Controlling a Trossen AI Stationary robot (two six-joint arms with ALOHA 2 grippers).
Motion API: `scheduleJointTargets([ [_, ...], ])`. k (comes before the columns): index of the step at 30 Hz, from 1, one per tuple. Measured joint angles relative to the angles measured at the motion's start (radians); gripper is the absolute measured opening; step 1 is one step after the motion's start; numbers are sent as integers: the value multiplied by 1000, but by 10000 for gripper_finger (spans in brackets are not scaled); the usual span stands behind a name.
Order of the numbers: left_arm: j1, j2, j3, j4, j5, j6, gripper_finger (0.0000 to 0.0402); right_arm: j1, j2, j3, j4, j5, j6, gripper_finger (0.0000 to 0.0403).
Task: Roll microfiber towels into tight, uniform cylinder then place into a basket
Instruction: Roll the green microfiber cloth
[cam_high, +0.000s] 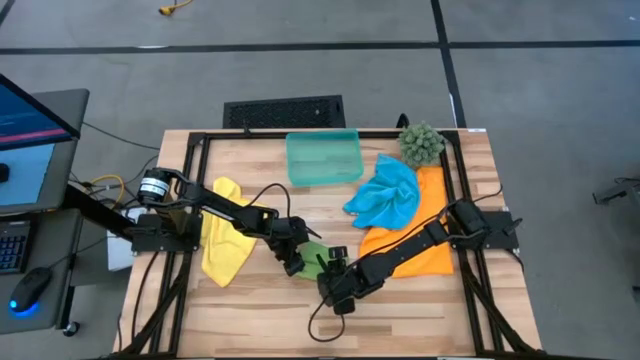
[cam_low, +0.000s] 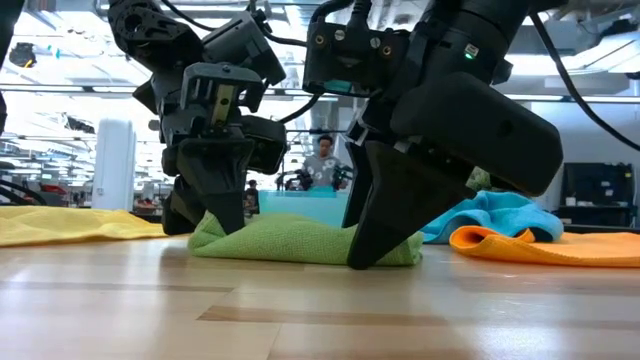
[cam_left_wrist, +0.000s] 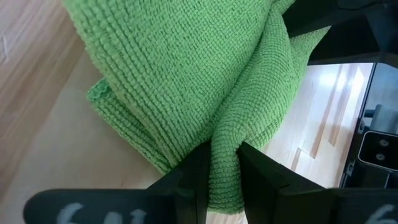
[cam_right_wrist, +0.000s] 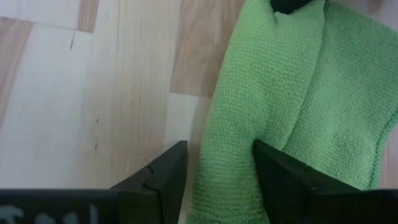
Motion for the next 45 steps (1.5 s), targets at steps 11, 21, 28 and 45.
scheduleJointTargets([
  [11, 23, 3, 1, 12, 122, 25, 159, 0, 0, -2, 8, -7, 2, 196],
  [21, 52, -144, -6, -79, 10, 198, 173, 0, 0, -2, 15, -8, 22, 151],
  [28, -49, -320, -5, -230, -307, 417, 173, 0, 0, -2, 15, -8, 21, 137],
  [45, -342, -129, -1, 14, -561, 720, 173, 0, 0, -3, 17, -8, 21, 142],
])
